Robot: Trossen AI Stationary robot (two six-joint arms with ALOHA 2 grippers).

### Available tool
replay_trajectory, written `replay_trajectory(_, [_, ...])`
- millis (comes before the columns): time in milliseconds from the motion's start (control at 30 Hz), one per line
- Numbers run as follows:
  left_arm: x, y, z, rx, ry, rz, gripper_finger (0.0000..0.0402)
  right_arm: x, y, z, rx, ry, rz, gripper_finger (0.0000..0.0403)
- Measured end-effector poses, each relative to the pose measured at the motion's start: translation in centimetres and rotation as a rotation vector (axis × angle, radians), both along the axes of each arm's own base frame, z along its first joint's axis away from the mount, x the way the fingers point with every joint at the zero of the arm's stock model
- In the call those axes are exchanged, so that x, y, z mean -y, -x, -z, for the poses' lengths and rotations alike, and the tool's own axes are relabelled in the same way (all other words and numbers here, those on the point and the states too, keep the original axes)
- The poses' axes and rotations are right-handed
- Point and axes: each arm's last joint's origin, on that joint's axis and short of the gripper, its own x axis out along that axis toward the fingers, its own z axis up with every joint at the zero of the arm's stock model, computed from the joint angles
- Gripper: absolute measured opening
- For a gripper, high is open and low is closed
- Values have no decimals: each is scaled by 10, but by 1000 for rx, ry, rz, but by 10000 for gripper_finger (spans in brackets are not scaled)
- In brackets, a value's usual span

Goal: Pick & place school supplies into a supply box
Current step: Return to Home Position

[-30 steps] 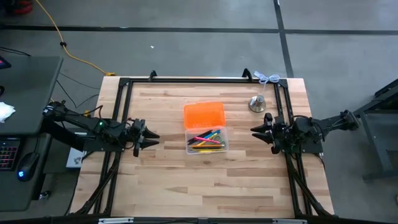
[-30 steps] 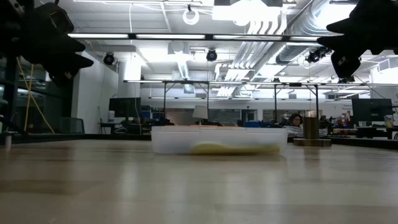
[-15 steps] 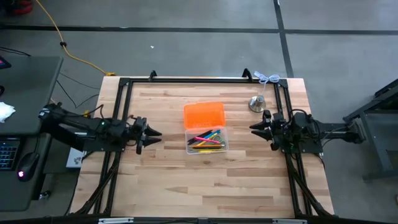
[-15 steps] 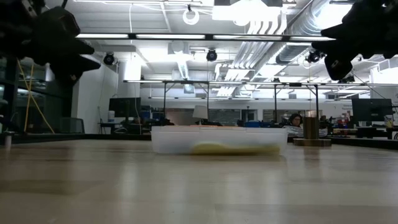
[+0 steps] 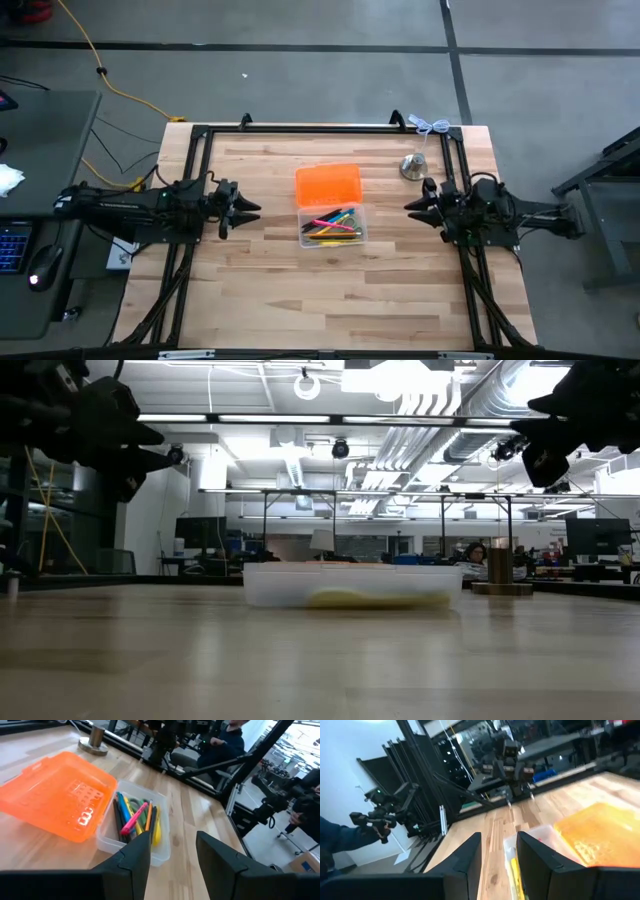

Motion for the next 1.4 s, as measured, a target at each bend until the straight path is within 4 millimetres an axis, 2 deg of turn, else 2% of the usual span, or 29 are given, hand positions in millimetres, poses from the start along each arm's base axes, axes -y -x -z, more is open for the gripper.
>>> replay_trajectory(100, [1,0,-1,13,2,4,189,0,4,-3,37,9,0,103])
replay_trajectory(267, [8,0,-4,40,-5,11,189,0,4,1,2,-12,10,103])
replay_trajectory(433, [17,1,-4,41,-25,-60,189,1,4,1,2,14,53,103])
replay_trajectory(633, [26,4,1,-6,-67,-79,189,1,4,2,-4,38,48,103])
replay_trajectory(833, [25,5,4,-32,-78,-109,189,0,4,2,-1,48,19,103])
replay_trajectory(1033, [24,9,-1,13,-99,-99,189,0,4,2,0,45,4,103])
replay_trajectory(1400, [18,32,-8,128,-102,-61,189,0,4,0,15,50,8,103])
